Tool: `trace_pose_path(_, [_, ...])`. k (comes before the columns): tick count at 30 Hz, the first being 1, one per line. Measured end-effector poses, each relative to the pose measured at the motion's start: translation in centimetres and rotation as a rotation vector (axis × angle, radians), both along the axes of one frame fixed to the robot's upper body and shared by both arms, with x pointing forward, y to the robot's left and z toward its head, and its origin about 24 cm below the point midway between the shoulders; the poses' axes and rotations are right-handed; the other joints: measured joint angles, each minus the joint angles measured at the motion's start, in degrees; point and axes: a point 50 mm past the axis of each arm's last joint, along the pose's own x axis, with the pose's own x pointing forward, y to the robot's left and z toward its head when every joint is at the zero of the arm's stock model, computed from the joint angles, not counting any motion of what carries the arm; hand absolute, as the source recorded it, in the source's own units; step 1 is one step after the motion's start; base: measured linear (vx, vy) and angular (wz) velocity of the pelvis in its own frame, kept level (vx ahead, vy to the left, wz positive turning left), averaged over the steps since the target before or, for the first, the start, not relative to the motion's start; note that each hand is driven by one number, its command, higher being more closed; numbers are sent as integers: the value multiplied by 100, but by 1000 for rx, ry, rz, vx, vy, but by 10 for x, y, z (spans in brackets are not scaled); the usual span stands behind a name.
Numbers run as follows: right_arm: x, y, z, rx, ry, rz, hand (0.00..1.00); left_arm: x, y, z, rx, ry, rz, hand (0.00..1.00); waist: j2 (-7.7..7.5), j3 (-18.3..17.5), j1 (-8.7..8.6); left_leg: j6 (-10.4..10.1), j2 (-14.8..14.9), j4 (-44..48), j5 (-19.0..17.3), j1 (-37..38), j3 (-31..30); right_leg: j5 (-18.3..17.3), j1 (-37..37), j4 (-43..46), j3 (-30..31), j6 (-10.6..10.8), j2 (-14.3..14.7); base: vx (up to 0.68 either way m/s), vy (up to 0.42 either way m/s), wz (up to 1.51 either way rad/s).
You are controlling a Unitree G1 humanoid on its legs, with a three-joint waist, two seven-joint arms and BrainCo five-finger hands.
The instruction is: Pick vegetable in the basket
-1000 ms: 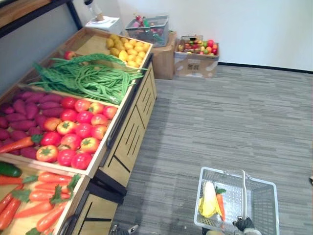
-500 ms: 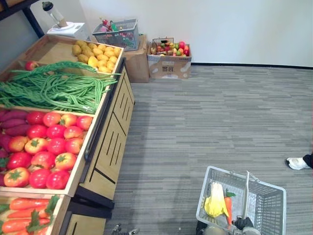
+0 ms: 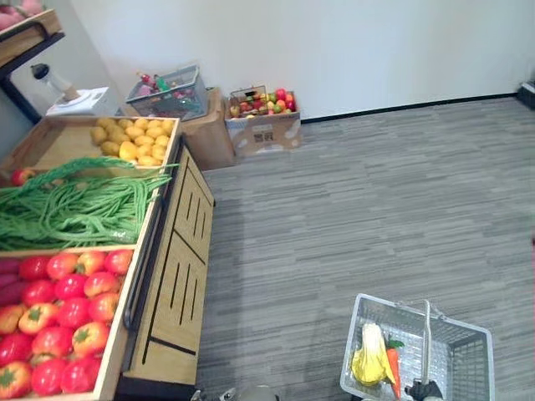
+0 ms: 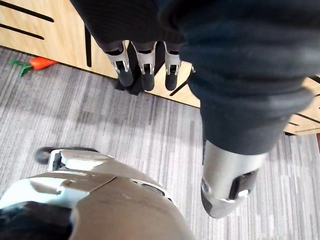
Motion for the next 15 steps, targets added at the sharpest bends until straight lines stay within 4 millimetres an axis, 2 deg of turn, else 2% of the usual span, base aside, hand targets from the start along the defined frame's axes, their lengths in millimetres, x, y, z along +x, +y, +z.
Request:
trace_pose_path(1, [-2,-2,0,-5,5,0,100,-3,-3,-1,-9,7,13,0,98,-42,3,-18,71,-404,458,28,-185,-20,29,-108,107,81,90,136,232,-47])
trace_pose_path(2, [-5,4,-2,12,14,-2,100,-5,2,-1,1,15,20,0,-29,-97,-17,54,-73,-486,404,141,-78,35,133,-259,118,174,-44,160,218,-39])
trace_pose_path(5, [-14,17,-7,46,31,-9,100,-8,15,1,45,38,-21,0,-375,-240,-61,191,-460,-992,465,419,106,56,166,-310,112,210,-406,182,166,-9])
trace_pose_path(7, [-15,19,-7,52,34,-8,100,-10,16,1,49,47,-25,0,-427,-278,-53,263,-548,-1115,470,554,178,59,186,-303,61,213,-483,161,97,-19])
trace_pose_path(10, [-14,19,-7,47,34,4,100,-8,14,0,50,56,-71,0,-415,-320,-24,323,-662,-1270,483,716,303,89,194,-269,-25,265,-548,143,59,-19])
trace_pose_path(15, [-15,13,-7,46,42,10,100,-7,7,-2,24,60,-93,0,-246,-371,-19,324,-618,-1372,486,849,242,78,239,-251,-108,283,-486,97,-15,-5])
